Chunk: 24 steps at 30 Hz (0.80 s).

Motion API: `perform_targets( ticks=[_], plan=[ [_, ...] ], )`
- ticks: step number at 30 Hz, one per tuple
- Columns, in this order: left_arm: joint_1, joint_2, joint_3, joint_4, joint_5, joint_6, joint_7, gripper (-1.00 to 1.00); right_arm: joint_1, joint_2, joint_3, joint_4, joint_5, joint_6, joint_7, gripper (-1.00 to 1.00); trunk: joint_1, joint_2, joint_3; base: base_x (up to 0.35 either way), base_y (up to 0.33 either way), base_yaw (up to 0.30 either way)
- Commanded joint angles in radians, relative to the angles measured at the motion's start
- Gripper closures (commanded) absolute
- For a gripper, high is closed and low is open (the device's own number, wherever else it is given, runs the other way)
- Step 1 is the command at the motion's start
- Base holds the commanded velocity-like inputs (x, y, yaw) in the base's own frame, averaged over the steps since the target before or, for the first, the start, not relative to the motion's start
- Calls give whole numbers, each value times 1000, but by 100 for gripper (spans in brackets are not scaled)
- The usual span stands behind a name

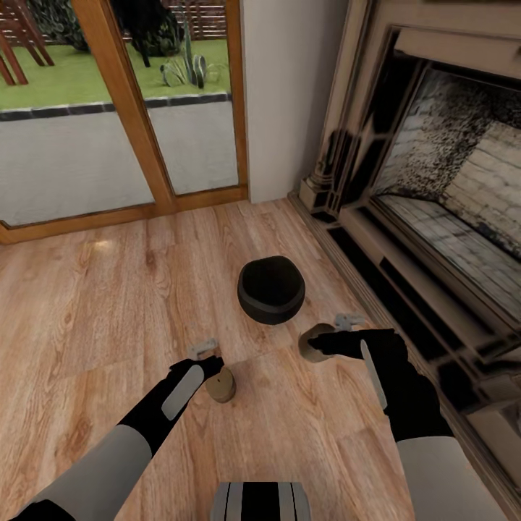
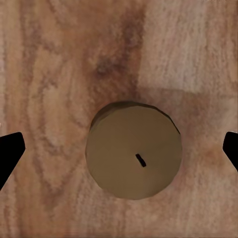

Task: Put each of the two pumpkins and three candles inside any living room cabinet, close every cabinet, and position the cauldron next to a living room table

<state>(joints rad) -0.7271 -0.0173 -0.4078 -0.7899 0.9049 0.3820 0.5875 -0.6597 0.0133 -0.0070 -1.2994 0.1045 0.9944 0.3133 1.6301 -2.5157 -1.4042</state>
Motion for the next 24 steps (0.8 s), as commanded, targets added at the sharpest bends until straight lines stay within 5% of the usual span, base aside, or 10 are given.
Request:
perform_targets(
  ticks=[1,24],
  plan=[
    [0,0,-1,1,0,0,0,-100,0,0,-4,-12,-2,1,4,100,0,0,0,0,0,0],
    [0,-18,-4,3,-7,-3,0,-100,0,12,-7,-123,-5,0,15,100,0,0,0,54,-25,0]
  ],
)
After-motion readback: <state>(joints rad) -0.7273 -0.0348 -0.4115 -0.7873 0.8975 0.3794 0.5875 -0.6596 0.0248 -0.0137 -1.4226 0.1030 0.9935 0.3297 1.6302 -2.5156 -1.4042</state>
